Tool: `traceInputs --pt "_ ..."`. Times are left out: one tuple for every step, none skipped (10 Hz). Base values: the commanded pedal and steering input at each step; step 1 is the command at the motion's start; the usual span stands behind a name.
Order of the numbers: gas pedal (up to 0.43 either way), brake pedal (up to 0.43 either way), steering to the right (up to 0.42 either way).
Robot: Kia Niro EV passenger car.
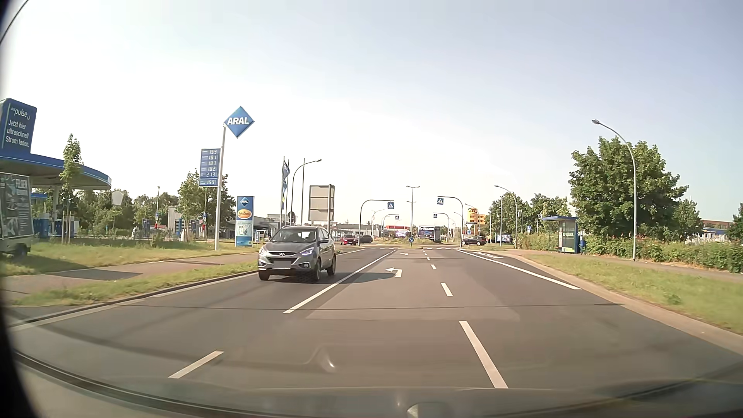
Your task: Follow the waypoints while adhering to traffic rules and regulations
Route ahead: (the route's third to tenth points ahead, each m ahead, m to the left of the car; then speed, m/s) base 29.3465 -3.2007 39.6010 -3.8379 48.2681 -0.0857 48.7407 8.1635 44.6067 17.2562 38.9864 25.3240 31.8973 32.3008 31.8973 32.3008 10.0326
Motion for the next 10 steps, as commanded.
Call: traceInputs --pt "0.0 0.03 0.002" --pt "0.0 0.03 0.002" --pt "0.0 0.03 0.002" --pt "0.0 0.03 0.004" --pt "0.0 0.03 0.006" --pt "0.0 0.03 0.008" --pt "0.0 0.03 0.011" --pt "0.0 0.03 0.011" --pt "0.0 0.03 0.012" --pt "0.0 0.03 0.012"
